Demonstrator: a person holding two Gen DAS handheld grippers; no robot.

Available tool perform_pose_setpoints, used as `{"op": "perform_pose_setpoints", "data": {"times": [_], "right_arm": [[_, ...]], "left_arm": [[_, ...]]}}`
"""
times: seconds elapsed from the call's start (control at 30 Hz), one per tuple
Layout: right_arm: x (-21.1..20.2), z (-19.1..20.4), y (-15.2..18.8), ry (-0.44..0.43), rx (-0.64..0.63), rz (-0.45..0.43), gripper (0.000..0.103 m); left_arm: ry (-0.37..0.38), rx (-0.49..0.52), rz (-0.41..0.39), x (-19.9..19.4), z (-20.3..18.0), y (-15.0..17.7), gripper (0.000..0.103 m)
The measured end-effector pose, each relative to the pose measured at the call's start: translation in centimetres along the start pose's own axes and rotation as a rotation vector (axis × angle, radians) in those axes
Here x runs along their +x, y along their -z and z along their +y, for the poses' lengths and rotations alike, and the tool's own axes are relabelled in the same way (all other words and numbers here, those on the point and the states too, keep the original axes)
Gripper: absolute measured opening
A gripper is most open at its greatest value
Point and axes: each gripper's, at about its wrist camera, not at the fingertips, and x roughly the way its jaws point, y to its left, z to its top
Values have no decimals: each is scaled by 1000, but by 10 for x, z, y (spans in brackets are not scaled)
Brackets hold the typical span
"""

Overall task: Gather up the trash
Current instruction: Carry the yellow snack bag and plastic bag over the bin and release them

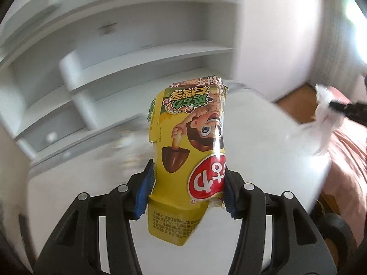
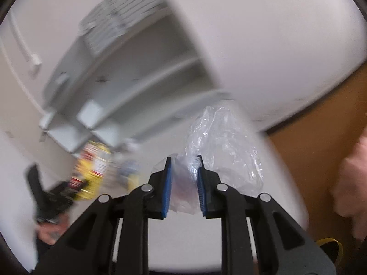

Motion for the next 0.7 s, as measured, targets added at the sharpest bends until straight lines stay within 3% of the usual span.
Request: {"op": "perform_pose_setpoints", "data": {"times": [0.23,0.27,0.4,0.53,0.7], "right_arm": [[-111,-152,91,266,148,-41,20],[-125,-171,106,312,162,-39,20],[-162,-225,151,420,218,-56,20],[-179,-276,189,493,295,-50,20],[-173,-335,231,522,374,24,20]], "left_arm": [[284,236,26,10,-193,-9,51],[347,288,50,15,-237,-5,51],[490,418,142,29,-356,16,51],[584,538,253,47,-470,56,52],[609,596,404,82,-551,96,52]]}}
